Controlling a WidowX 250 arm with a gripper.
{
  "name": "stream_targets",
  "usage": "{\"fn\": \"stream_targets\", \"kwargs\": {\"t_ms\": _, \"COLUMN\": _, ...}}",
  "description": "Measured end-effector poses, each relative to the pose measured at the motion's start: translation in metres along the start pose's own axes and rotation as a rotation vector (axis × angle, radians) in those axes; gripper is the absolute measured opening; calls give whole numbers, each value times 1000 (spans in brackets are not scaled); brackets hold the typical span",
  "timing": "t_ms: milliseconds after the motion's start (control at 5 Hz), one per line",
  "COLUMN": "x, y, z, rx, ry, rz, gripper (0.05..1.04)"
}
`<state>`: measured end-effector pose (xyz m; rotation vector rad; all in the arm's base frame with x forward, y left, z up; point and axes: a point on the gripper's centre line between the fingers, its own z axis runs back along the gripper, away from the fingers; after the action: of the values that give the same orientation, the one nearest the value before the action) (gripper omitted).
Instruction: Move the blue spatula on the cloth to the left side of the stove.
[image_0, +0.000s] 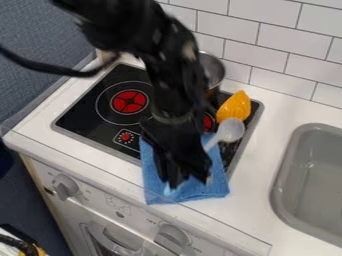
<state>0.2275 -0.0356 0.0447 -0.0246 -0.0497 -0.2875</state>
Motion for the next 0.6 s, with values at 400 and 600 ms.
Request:
{"fn": "stream_targets", "kwargs": {"t_ms": 400, "x": -7, "y": 33, "z": 64, "rx": -8, "ry": -159, "rz": 143, "gripper": 135}}
{"fn": "stream_targets", "kwargs": {"t_ms": 600, "x": -17, "y": 79, "z": 67, "rx": -1, "ry": -152, "rz": 273, "gripper": 134}}
